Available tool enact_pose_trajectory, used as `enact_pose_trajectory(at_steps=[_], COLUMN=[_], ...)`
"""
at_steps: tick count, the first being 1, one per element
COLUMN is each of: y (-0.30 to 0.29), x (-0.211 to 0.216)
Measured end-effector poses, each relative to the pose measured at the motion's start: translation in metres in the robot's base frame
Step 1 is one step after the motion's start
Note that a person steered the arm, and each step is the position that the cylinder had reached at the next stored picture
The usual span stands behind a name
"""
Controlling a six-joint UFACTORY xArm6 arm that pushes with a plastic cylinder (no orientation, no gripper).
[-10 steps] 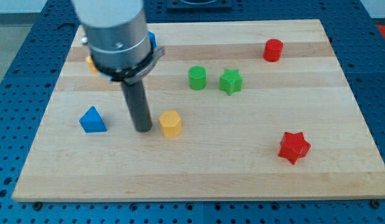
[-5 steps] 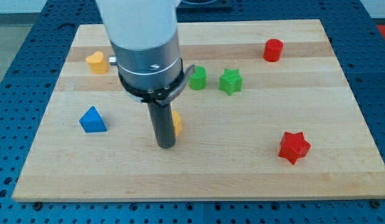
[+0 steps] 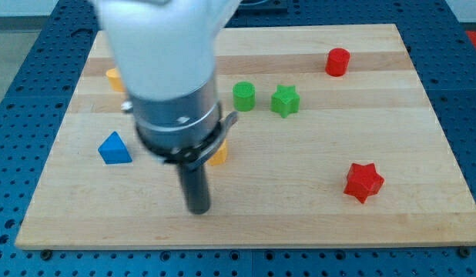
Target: Slide yellow hexagon to center
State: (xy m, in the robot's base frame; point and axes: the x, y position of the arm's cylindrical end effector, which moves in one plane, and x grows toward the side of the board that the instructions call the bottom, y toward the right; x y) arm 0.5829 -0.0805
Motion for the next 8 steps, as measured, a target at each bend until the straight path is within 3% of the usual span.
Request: enact_pose_trajectory(at_steps=[1, 2, 8], y=[-0.009, 0.001, 0.041], x=[-0.033, -0.116, -0.122])
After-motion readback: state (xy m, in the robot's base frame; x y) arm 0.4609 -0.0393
